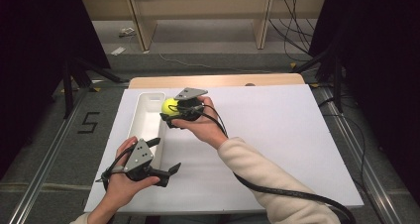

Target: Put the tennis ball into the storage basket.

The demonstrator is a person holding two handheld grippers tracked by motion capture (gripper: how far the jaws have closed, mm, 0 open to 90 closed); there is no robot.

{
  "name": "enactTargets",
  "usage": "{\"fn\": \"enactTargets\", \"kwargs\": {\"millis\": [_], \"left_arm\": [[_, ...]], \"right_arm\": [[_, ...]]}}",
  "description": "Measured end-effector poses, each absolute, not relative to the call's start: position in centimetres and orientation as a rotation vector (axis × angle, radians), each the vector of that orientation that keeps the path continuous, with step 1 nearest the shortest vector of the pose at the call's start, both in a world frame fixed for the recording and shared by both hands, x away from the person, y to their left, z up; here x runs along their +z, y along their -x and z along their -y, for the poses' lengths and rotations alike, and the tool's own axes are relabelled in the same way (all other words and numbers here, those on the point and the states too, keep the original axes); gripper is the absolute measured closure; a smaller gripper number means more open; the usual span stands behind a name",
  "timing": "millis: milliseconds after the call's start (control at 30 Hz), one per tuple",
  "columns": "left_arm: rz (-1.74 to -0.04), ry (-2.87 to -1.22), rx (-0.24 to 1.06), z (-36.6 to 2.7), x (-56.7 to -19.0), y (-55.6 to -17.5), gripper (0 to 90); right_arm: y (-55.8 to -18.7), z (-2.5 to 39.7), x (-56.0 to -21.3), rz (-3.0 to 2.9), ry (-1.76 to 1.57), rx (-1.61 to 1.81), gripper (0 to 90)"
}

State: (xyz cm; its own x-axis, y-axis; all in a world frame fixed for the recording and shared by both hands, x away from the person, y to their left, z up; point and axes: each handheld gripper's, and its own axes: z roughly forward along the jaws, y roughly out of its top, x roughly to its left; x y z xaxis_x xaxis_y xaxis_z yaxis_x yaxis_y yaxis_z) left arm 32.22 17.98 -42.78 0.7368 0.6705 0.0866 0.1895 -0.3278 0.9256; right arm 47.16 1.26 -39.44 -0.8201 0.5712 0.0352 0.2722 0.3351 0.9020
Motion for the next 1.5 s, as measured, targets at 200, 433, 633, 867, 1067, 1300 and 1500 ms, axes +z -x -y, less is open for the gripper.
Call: {"fn": "enactTargets", "kwargs": {"millis": [200, 433, 633, 867, 1067, 1300, 1500], "left_arm": [[-0.664, -1.876, 0.567, -18.0, -42.8, -32.2, 0.0], [-0.662, -1.878, 0.568, -18.0, -42.8, -32.2, 0.0], [-0.664, -1.877, 0.567, -18.0, -42.8, -32.2, 0.0], [-0.664, -1.877, 0.567, -18.0, -42.8, -32.2, 0.0], [-0.666, -1.876, 0.565, -18.0, -42.8, -32.2, 0.0], [-0.666, -1.876, 0.564, -18.0, -42.8, -32.2, 0.0], [-0.664, -1.875, 0.565, -18.0, -42.7, -32.2, 0.0]], "right_arm": [[-47.2, -1.6, -39.4, -2.31, -0.76, 1.49, 26.7], [-47.2, -1.8, -39.4, -2.314, -0.753, 1.489, 26.7], [-47.3, -2.1, -39.3, -2.319, -0.743, 1.486, 26.7], [-47.3, -2.3, -39.3, -2.323, -0.738, 1.484, 26.7], [-47.3, -2.5, -39.3, -2.325, -0.738, 1.487, 26.7], [-47.4, -2.8, -39.3, -2.33, -0.735, 1.487, 26.7], [-47.4, -3.0, -39.3, -2.332, -0.728, 1.484, 26.7]]}}
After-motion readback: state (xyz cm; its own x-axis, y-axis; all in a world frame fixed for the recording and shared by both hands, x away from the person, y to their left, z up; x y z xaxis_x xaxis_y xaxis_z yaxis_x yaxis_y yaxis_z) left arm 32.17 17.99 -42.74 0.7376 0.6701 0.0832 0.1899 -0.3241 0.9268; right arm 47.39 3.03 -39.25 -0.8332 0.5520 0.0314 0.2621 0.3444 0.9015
